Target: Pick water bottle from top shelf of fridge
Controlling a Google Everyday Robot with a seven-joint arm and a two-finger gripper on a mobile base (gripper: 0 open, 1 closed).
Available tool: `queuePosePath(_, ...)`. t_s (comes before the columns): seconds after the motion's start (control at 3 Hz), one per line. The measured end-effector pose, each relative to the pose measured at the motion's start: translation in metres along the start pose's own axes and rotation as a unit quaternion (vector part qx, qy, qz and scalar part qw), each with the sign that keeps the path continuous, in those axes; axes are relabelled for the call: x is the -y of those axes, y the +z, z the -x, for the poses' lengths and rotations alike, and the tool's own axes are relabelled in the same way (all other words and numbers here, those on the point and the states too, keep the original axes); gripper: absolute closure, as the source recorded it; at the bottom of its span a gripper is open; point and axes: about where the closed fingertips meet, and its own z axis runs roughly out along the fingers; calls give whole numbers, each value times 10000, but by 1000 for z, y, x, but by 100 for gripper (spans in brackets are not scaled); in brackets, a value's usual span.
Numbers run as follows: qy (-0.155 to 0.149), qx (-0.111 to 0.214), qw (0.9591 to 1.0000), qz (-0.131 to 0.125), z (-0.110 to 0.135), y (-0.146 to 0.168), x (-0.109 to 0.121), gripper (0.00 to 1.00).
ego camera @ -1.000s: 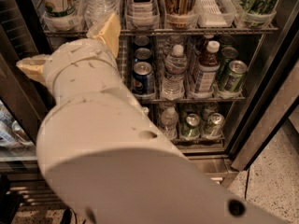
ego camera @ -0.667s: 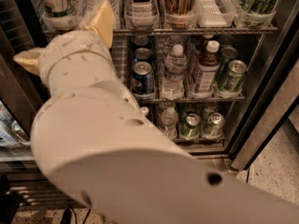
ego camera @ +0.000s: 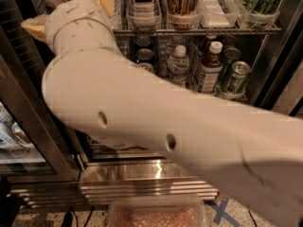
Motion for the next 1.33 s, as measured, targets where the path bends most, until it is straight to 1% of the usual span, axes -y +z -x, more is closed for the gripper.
queuePosePath(0.33,84,19,9997,-212,0,19,18,0)
queuePosePath(0.67,159,18,9991,-392,-3,28,30,2)
queuePosePath(1.0,247,-14,9981,-570,-8,30,41,12)
queuePosePath(1.33,343,-84,9970,-684,-15,28,47,23)
